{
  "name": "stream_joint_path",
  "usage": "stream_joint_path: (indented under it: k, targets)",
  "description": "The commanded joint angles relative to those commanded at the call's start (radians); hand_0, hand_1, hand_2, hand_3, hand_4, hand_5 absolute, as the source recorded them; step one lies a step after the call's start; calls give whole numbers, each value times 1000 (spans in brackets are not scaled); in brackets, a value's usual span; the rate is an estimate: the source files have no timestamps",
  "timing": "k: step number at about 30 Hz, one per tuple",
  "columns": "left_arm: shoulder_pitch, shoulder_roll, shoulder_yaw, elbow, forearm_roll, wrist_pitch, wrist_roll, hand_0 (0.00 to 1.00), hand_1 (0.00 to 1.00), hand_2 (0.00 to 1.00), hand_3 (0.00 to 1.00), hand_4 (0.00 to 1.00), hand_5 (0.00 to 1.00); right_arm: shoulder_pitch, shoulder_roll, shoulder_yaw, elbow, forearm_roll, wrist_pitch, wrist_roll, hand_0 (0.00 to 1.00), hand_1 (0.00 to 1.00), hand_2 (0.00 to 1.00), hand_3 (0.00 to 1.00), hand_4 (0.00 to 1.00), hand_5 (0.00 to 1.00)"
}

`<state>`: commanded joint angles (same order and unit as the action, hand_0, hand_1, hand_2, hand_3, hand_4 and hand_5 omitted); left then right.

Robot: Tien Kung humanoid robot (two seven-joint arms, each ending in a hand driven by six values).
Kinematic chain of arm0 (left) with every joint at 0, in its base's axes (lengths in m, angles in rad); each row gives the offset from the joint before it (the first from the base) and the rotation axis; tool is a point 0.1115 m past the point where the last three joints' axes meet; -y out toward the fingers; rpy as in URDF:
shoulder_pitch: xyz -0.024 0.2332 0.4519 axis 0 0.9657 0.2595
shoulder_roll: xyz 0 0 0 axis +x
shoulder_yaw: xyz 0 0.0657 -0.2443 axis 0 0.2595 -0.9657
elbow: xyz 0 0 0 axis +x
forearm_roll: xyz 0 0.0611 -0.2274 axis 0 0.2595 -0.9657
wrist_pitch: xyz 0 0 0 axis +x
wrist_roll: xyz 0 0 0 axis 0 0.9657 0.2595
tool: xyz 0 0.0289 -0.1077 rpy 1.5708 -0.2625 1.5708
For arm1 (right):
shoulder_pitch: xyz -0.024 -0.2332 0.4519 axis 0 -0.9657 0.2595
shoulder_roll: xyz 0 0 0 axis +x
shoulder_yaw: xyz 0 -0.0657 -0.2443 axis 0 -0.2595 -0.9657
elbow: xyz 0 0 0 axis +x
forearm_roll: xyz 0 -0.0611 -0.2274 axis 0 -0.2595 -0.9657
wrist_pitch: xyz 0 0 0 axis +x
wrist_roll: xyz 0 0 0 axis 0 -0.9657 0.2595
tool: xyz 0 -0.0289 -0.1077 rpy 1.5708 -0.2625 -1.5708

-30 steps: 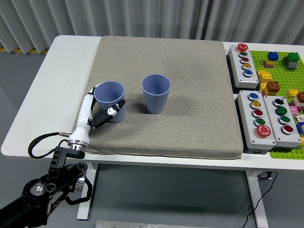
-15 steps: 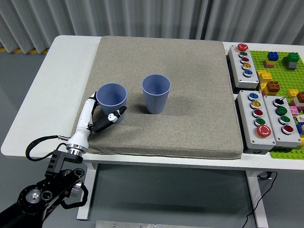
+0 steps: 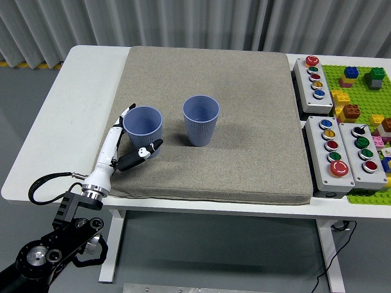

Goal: Pick cup pour cup place

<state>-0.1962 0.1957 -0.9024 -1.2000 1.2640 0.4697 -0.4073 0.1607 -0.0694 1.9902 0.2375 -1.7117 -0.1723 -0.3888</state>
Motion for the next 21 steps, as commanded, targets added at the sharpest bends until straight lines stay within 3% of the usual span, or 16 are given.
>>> stream_joint_path:
  k: [1, 13, 18, 21]
  targets:
    - [10, 1, -12, -13, 15, -3, 5, 921, 947, 998, 998, 972, 496, 0, 0, 0, 0, 1, 0, 0, 643, 600, 508, 576, 2, 2]
    - [98, 43, -124, -146, 49, -11, 22, 934, 965, 998, 998, 974, 513, 1, 0, 7, 0, -8, 3, -1, 643, 600, 508, 576, 2, 2]
    - [115, 51, -175, -197, 64, -14, 32, 934, 965, 998, 998, 974, 513, 0, 0, 7, 0, -11, 3, -2, 643, 600, 508, 576, 2, 2]
    - [108, 50, -196, -232, 22, 16, 12, 930, 953, 998, 998, 969, 530, -1, 0, 6, 0, -8, 3, -2, 643, 600, 508, 575, 2, 2]
